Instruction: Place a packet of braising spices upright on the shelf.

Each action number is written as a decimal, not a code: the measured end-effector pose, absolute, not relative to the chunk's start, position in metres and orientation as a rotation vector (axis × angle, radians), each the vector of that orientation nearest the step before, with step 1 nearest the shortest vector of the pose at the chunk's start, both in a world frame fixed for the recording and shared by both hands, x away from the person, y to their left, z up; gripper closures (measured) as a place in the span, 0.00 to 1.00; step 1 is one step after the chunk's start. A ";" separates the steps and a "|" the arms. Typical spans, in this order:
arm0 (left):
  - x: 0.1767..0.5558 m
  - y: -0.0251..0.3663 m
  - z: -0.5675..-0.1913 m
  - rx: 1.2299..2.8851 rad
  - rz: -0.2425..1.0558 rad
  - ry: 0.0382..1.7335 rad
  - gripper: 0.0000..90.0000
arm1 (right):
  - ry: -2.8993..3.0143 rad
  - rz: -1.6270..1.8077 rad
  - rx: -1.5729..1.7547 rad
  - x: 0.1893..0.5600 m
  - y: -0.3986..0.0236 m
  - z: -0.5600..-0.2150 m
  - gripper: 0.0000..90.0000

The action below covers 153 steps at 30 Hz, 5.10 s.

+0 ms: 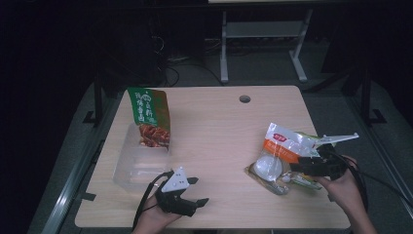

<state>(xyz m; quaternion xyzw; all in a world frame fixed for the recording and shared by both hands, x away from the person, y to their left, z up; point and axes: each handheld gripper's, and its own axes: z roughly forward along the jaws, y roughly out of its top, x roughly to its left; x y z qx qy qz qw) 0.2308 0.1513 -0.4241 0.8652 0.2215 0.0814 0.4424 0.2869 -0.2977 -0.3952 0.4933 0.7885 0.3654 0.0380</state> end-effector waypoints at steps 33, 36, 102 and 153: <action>0.233 0.151 -0.426 2.153 0.194 0.550 0.30 | 2.430 1.183 1.598 0.320 -0.288 -0.424 0.85; 0.233 0.151 -0.426 2.151 0.193 0.553 0.30 | 2.442 1.205 1.576 0.320 -0.284 -0.423 0.93; 0.267 0.130 -0.426 2.144 0.132 0.635 0.47 | 2.695 1.510 0.881 0.291 -0.160 -0.391 0.99; 0.253 0.147 -0.415 2.147 0.181 0.676 0.76 | 2.704 1.431 0.859 0.290 -0.124 -0.388 0.99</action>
